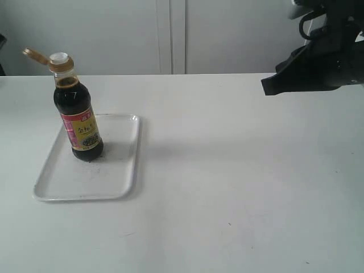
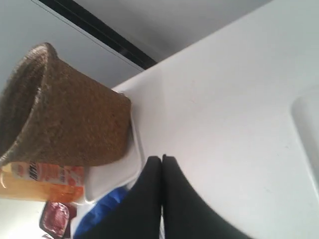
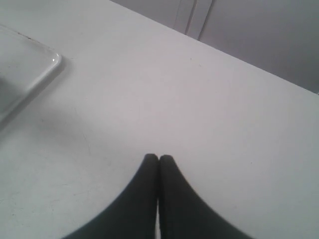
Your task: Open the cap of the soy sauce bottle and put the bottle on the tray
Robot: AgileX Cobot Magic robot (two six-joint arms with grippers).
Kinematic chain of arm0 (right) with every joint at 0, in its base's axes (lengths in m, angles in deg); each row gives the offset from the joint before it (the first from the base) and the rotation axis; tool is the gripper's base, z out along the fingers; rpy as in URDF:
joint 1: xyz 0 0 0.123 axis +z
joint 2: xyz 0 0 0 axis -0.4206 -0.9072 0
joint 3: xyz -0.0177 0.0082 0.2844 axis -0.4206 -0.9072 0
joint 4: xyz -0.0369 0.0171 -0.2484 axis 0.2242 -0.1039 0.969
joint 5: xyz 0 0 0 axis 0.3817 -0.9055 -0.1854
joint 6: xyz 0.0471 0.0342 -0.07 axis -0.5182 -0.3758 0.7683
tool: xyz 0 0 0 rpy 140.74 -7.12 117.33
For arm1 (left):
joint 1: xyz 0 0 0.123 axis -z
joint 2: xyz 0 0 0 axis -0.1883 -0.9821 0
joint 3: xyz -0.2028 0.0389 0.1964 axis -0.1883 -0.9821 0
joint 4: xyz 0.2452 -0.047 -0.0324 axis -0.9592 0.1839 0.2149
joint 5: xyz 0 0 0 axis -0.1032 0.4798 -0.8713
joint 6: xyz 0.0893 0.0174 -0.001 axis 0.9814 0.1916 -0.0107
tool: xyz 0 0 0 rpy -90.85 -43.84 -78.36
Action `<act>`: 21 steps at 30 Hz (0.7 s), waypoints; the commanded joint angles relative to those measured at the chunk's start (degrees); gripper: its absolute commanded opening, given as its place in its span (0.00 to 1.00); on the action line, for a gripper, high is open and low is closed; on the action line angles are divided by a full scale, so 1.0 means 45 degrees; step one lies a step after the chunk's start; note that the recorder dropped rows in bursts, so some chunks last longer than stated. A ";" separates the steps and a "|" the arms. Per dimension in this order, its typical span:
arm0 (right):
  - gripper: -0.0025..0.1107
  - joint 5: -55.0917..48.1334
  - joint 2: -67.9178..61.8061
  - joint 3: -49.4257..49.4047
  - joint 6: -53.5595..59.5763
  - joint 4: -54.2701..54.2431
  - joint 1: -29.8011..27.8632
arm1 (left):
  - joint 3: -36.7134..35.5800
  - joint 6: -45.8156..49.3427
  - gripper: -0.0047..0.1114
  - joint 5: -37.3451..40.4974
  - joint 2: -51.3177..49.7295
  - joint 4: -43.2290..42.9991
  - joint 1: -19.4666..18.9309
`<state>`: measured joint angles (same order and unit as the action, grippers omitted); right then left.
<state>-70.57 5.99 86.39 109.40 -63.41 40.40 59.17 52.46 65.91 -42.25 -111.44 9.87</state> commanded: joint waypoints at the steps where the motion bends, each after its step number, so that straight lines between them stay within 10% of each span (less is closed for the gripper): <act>1: 0.02 -0.1011 0.0027 0.0539 0.0136 0.0210 0.0005 | 0.0462 0.0687 0.04 0.1318 0.0030 0.2024 -0.0301; 11: 0.02 -0.4934 -0.0249 0.2021 -0.4056 0.5951 -0.0372 | 0.0481 0.4526 0.04 0.2670 0.0236 0.7947 -0.3308; 21: 0.02 -0.5629 -0.0278 0.2040 -0.2943 0.2974 -0.3013 | -0.1362 0.4614 0.04 0.0655 0.2517 0.8155 -0.3514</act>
<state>-95.04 4.75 95.21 92.20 -43.46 29.81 56.56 74.11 72.12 -34.36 -75.61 -5.72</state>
